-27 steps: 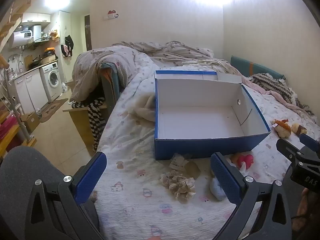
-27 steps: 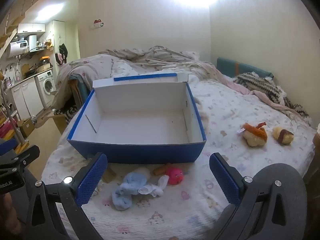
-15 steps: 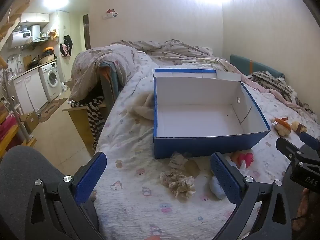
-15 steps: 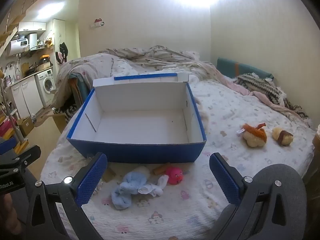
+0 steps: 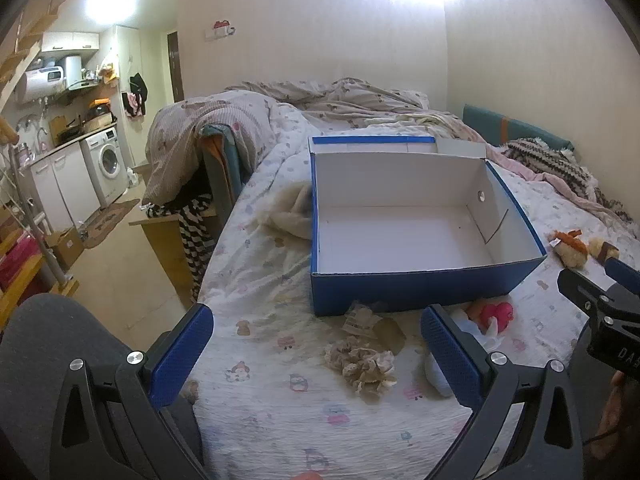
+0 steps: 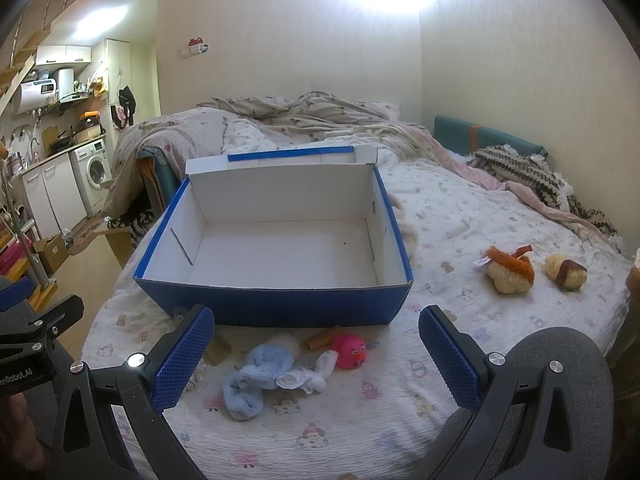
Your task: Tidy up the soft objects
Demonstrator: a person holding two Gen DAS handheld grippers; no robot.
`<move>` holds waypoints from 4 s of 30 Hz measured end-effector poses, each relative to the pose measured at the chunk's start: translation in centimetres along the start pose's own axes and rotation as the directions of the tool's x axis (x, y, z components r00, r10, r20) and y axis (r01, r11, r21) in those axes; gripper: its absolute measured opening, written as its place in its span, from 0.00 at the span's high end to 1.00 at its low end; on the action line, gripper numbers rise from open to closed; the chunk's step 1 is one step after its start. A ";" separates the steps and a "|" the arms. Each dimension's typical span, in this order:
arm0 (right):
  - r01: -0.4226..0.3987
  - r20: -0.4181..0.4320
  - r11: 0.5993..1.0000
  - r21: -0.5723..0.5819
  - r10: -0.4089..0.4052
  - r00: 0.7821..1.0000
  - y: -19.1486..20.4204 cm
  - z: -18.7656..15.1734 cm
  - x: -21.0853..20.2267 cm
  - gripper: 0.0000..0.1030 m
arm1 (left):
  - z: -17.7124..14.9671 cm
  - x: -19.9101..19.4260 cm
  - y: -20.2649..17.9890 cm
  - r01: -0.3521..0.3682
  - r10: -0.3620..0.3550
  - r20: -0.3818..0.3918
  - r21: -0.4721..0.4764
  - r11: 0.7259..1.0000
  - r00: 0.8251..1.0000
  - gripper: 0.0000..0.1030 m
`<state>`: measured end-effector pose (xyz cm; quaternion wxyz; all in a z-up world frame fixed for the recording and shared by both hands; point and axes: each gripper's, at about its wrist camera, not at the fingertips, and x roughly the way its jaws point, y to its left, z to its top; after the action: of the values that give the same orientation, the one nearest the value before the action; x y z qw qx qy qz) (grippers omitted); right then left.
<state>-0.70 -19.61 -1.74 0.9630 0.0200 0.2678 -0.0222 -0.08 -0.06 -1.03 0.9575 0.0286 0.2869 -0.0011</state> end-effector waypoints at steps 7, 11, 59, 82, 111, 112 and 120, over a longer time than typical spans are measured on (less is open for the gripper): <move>0.000 -0.001 1.000 0.001 0.000 1.000 0.0 0.0 0.0 0.00 | 0.0 -0.1 -0.2 -0.001 0.001 0.000 0.009 1.000 1.000 0.00; -0.001 -0.001 1.000 0.001 0.001 1.000 0.0 0.0 0.0 0.00 | 0.0 -0.1 -0.2 -0.001 0.001 -0.001 0.010 1.000 1.000 0.00; -0.001 0.000 1.000 0.002 0.001 1.000 -0.1 0.1 0.0 0.00 | 0.0 -0.4 -0.5 0.003 -0.003 0.000 0.020 1.000 1.000 0.00; -0.038 -0.049 0.998 0.049 0.041 0.998 -1.0 0.4 1.0 0.00 | 0.1 -0.4 -0.2 0.012 -0.012 -0.013 0.007 1.000 1.000 0.00; -0.132 -0.431 0.964 0.229 0.222 0.874 -4.4 -0.2 12.1 0.00 | 0.2 12.7 4.1 -0.037 -0.027 -0.533 -0.110 0.993 0.845 0.00; -0.132 -0.429 0.965 0.228 0.221 0.876 -4.4 -0.2 12.0 0.00 | -0.4 13.3 3.8 -0.020 -0.056 -0.566 -0.128 0.992 0.822 0.00; -0.123 -0.446 0.969 0.213 0.209 0.870 -4.0 -0.4 12.5 0.00 | -2.5 14.4 -0.4 0.156 -0.229 -0.636 -0.169 0.973 0.737 0.12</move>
<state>9.56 -23.99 -8.66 0.8633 0.1334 0.4849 0.0426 10.59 -0.15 -11.04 0.7927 -0.0529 0.6027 -0.0751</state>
